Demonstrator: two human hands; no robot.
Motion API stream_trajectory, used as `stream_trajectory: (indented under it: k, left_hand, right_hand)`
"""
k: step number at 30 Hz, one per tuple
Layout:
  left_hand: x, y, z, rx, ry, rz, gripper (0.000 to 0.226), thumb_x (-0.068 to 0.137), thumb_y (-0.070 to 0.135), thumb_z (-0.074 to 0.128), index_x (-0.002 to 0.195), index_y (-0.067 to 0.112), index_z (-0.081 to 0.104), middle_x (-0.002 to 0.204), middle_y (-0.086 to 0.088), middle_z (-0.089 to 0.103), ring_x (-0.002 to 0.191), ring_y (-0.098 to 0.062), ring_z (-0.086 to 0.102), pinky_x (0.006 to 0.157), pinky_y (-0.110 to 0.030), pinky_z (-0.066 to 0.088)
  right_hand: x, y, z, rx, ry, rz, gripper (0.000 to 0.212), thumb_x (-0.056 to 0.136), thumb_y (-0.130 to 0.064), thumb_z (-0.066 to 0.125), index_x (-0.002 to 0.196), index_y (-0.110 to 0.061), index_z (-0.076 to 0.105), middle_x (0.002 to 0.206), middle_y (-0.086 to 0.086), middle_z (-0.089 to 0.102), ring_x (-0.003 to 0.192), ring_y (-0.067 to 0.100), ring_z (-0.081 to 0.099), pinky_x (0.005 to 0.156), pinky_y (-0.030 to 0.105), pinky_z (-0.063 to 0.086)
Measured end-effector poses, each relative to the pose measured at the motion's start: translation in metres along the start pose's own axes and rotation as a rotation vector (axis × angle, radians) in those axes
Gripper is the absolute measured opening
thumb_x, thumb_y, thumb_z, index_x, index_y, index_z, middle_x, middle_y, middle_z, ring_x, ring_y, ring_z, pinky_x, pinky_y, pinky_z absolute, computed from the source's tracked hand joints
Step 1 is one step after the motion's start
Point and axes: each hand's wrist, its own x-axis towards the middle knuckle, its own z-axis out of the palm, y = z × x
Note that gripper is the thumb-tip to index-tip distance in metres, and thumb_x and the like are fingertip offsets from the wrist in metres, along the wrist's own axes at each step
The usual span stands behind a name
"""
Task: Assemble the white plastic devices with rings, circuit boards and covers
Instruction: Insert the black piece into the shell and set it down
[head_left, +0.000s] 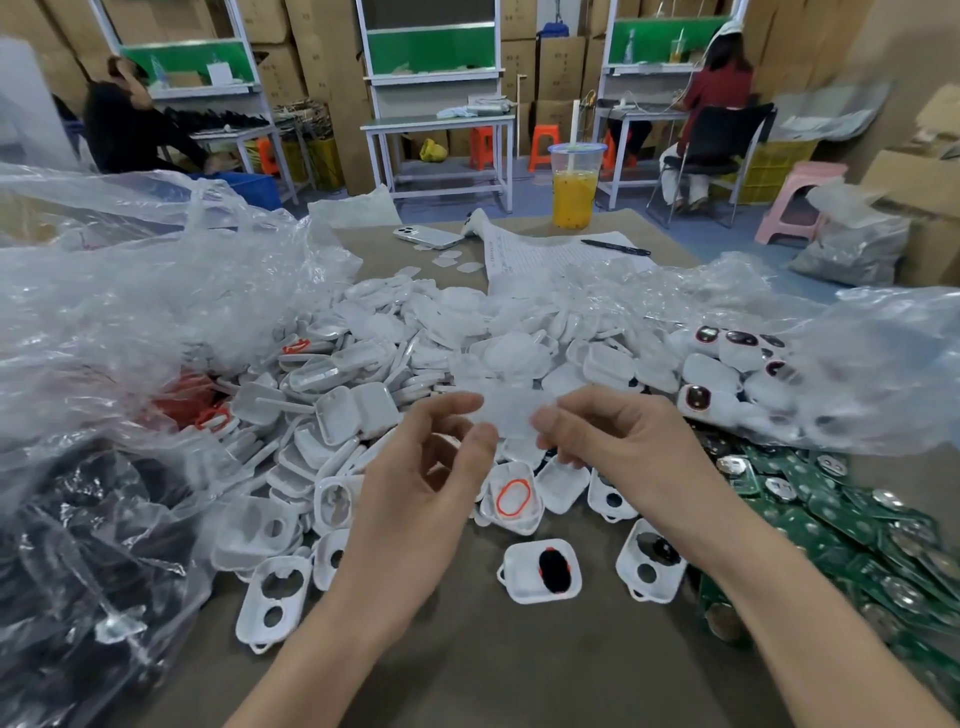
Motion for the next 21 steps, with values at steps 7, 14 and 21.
stream_trajectory:
  k: [7,14,21]
  left_hand:
    - [0.001,0.0028,-0.0027,-0.093,-0.063,-0.063,0.02,0.098,0.029,0.063,0.079,0.024,0.067,0.061,0.007,0.059,0.057,-0.009,0.052,0.053,-0.013,0.04]
    - [-0.0007,0.0026,-0.0008,-0.178,-0.091,-0.044,0.01,0.099,0.034,0.064,0.093,0.03,0.071,0.066,0.01,0.063,0.059,-0.008,0.056,0.055,-0.016,0.044]
    - [0.002,-0.0036,0.0,-0.17,-0.05,-0.054,0.016,0.096,0.025,0.066,0.1,0.04,0.07,0.075,0.012,0.068,0.061,-0.006,0.058,0.062,-0.023,0.046]
  right_hand:
    - [-0.0016,0.0003,0.0035,0.053,-0.033,0.046,0.029,0.084,-0.04,0.065,0.082,-0.013,0.075,0.063,-0.002,0.066,0.059,0.005,0.057,0.06,0.009,0.044]
    - [-0.002,0.001,0.0053,-0.026,-0.074,0.038,0.025,0.083,-0.047,0.065,0.068,-0.028,0.072,0.061,0.0,0.064,0.057,0.006,0.052,0.056,0.011,0.041]
    - [-0.0011,0.0045,0.0075,-0.039,-0.097,0.03,0.023,0.079,-0.048,0.069,0.081,-0.027,0.077,0.066,-0.006,0.068,0.061,0.004,0.06,0.062,0.014,0.047]
